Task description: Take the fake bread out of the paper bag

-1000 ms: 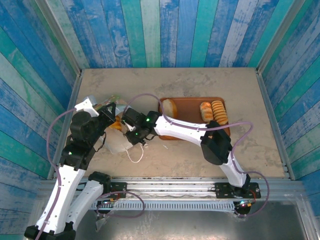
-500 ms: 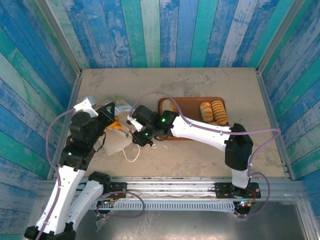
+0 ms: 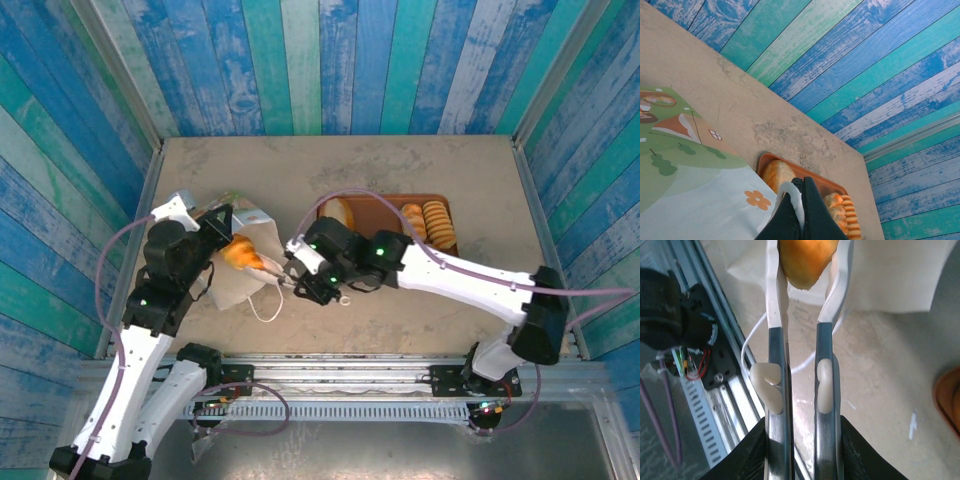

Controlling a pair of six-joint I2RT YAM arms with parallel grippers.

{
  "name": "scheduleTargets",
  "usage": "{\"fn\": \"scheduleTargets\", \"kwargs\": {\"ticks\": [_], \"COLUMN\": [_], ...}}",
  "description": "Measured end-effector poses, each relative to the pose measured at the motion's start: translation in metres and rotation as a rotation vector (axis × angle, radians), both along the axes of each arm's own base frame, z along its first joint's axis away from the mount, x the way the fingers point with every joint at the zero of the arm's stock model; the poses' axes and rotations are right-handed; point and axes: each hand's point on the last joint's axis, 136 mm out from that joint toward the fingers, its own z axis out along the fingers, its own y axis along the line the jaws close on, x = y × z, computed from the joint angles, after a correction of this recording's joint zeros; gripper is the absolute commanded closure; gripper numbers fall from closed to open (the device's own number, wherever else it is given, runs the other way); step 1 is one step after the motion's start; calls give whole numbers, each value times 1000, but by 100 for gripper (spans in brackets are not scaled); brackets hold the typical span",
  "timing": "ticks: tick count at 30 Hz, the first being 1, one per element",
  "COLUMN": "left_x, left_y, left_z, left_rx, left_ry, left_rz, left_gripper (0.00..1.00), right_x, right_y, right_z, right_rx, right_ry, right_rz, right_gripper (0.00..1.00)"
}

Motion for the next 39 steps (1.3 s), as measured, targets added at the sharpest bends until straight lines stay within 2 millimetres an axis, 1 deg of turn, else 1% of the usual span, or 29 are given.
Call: {"fn": "scheduleTargets", "kwargs": {"ticks": [9,15,21,25,30,35,39], "left_x": [4,5,6,7,8,8,7], "left_y": [-1,-1,2,5,7,7,8], "left_z": [1,-3,-5,-5,-6,-7,-7], "left_rx": [-12,-17,-18,-18,-18,-17,-17], "left_ry": [-4,6,10,10,9,11,8], "left_rz": [3,7,27,41,54,56,60], "left_gripper": [100,100,100,100,100,100,100], "right_x": [-22,-25,-22,-15,4,31,47], "right_y": [-65,-105,-141,-159,-182,-209,-224], "right_z": [19,15,13,21,25,18,4], "right_rx": [18,-25,-63,-62,-81,-116,-155], "right_ry": [-104,-165,-223,-260,-282,-238,-164], "right_rz": [18,-29,-109,-189,-324,-499,-594], "right_gripper": [68,68,68,68,68,67,67]}}
